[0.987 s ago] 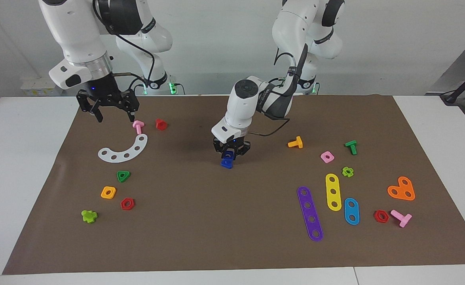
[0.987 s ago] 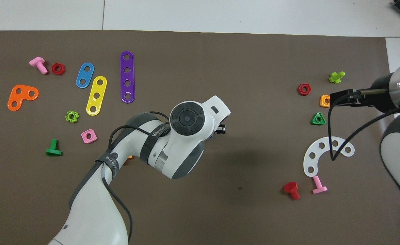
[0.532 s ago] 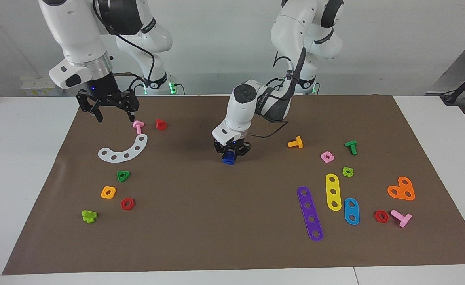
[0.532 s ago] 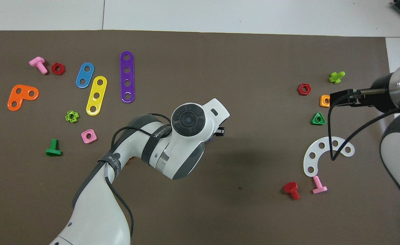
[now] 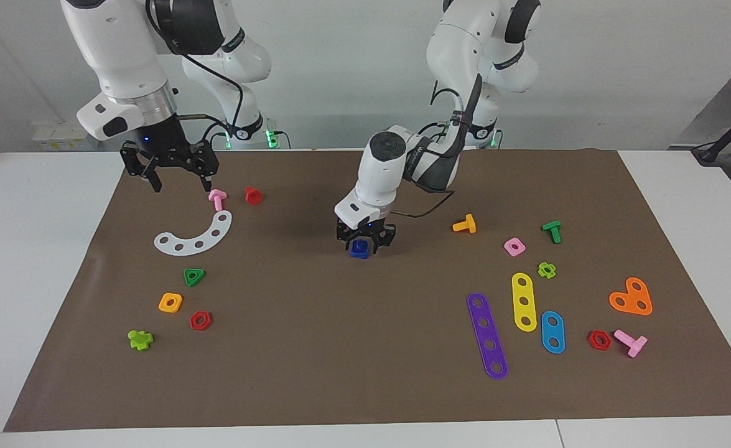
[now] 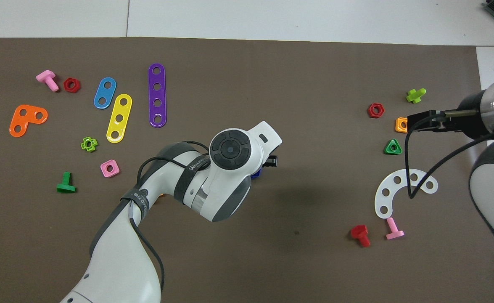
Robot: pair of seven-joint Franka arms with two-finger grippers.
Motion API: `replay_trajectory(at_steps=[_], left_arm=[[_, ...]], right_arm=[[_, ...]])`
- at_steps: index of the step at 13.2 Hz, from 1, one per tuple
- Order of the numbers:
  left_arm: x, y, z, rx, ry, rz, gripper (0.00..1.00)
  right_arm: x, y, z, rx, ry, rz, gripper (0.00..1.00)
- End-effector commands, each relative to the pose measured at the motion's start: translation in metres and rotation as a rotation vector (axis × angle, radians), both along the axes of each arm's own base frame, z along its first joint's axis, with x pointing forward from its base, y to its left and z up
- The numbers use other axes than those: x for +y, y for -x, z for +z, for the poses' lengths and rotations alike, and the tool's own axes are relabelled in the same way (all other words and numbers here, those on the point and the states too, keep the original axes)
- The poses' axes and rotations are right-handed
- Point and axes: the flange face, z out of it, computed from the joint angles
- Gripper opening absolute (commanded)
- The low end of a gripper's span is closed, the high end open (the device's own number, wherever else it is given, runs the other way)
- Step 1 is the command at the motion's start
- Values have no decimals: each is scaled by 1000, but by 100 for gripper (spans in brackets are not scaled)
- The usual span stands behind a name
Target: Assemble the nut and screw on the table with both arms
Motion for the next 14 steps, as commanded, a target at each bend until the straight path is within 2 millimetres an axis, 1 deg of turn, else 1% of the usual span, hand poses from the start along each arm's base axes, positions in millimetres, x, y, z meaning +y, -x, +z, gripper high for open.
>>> replay_trajectory(at_steps=[1,2,3,4,5,6,7,8,9,10,11,12,13,14], left_arm=[[20,-34,48,17,-36,45,100],[53,-61,74,6,-46,100,100],[96,-86,98,0,-49,167,100],[136,-99,120,15,-55,217,100],[182,-110,133,42,-68,248,100],[222,-116,150,48,-66,252,100],[265,-120,159,65,-72,252,100],[315,-124,165,93,-83,262,100],[354,-121,170,120,-106,245,100],[387,-115,173,150,-139,222,100],[410,-105,179,164,-162,211,100],[428,-94,185,169,-179,219,100],[438,-81,194,165,-174,232,100],[445,-70,207,139,-164,235,100]], right_arm=[[-1,2,2,11,-20,16,100],[-1,2,2,11,-20,16,100],[-1,2,2,11,-20,16,100],[-1,2,2,11,-20,16,100],[-1,2,2,11,-20,16,100],[-1,2,2,11,-20,16,100],[-1,2,2,11,-20,16,100],[-1,2,2,11,-20,16,100],[-1,2,2,11,-20,16,100],[-1,2,2,11,-20,16,100],[-1,2,2,11,-20,16,100],[-1,2,2,11,-20,16,100],[-1,2,2,11,-20,16,100],[-1,2,2,11,-20,16,100]])
